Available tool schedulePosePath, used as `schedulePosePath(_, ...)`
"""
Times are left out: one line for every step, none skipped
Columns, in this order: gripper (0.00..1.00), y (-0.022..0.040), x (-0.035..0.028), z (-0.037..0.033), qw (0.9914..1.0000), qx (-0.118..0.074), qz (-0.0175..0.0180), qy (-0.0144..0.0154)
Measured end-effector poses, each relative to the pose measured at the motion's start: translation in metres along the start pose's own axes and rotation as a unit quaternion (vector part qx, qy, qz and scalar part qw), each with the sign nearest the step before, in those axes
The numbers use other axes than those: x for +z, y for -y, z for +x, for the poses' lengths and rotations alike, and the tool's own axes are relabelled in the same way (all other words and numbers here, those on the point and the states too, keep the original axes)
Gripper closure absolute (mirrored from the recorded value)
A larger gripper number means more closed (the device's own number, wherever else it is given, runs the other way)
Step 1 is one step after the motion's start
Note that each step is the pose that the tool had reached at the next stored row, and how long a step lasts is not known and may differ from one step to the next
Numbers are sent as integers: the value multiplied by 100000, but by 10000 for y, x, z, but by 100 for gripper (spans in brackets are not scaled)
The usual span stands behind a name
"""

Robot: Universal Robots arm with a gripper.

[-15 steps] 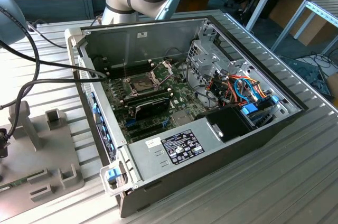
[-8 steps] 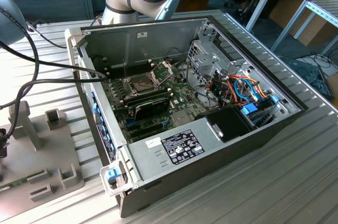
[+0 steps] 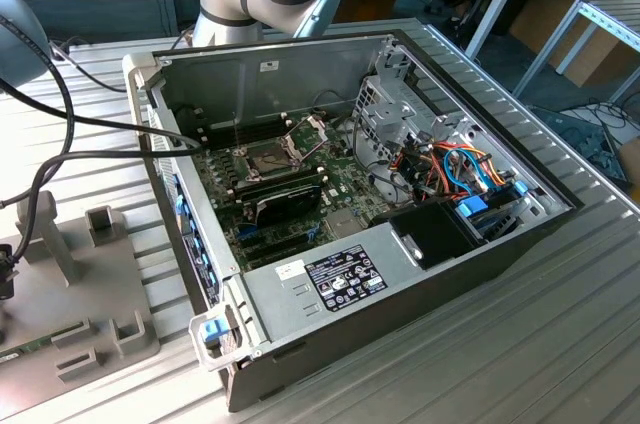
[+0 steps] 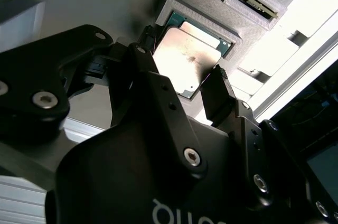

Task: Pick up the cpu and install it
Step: 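Pick up the cpu and move it towards the insertion slot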

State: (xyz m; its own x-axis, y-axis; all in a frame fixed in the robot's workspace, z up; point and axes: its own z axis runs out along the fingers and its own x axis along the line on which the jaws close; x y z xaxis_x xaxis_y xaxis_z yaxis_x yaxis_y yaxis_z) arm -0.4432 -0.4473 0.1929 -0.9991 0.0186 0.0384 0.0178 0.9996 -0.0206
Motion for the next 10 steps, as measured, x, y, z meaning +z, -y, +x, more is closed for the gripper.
schedulePosePath(38, 0, 0, 0, 100000, -1, -1, 1)
schedulePosePath(38, 0, 1, 0, 100000, 1, -3, 3)
schedulePosePath(38, 0, 1, 0, 100000, -2, -4, 3)
schedulePosePath(38, 0, 2, 0, 100000, -1, -6, 3)
schedulePosePath(38, 0, 2, 0, 100000, -1, -7, 5)
schedulePosePath(38, 0, 2, -1, 100000, -4, -5, 5)
schedulePosePath(38, -1, 2, 0, 100000, -2, -5, 1)
schedulePosePath(38, -1, 3, 0, 100000, -1, -2, -2)
schedulePosePath(38, -1, 4, 0, 100000, -1, -5, 2)
schedulePosePath(38, -1, 7, 0, 100000, 0, -6, 2)
